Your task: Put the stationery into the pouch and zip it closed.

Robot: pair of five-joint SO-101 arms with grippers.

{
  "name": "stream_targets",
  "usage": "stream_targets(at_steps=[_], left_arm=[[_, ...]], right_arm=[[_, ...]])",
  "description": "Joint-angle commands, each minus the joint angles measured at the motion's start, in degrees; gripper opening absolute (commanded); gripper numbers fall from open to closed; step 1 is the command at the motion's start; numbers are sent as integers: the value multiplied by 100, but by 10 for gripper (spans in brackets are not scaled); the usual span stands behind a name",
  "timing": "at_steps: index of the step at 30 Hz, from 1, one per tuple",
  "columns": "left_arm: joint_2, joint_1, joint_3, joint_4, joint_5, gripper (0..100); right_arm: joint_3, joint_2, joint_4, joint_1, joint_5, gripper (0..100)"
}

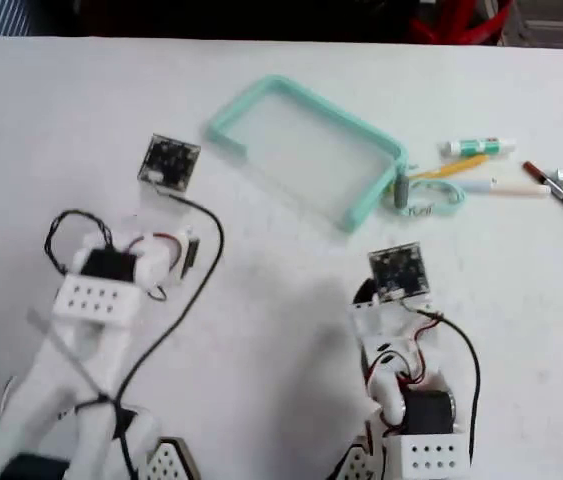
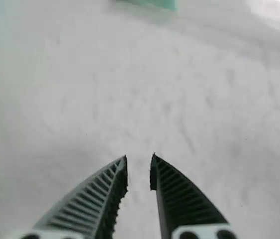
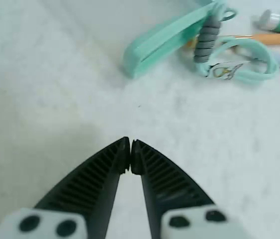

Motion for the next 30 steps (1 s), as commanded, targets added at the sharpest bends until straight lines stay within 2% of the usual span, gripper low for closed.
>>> stream_targets(at_steps=[1, 5, 14, 18, 23, 26, 30], left_arm=[[1279, -145, -853, -123, 141, 101], [1736, -127, -1143, -35, 545, 102], [1736, -171, -1134, -9, 554, 99], [1736, -180, -1134, -26, 554, 98], [1763, -180, -1125, -9, 554, 98], [1771, -180, -1125, 0, 554, 98], [1771, -180, -1125, 0, 554, 98]], right_arm=[[44, -40, -163, 215, 53, 18], [44, -31, -127, 251, 53, 18], [-35, -48, -163, 840, 105, 21], [-88, -31, 92, 875, 598, 99], [-88, -40, 277, 664, 659, 168], [-88, -40, 277, 690, 659, 142], [-70, -40, 277, 690, 668, 39]])
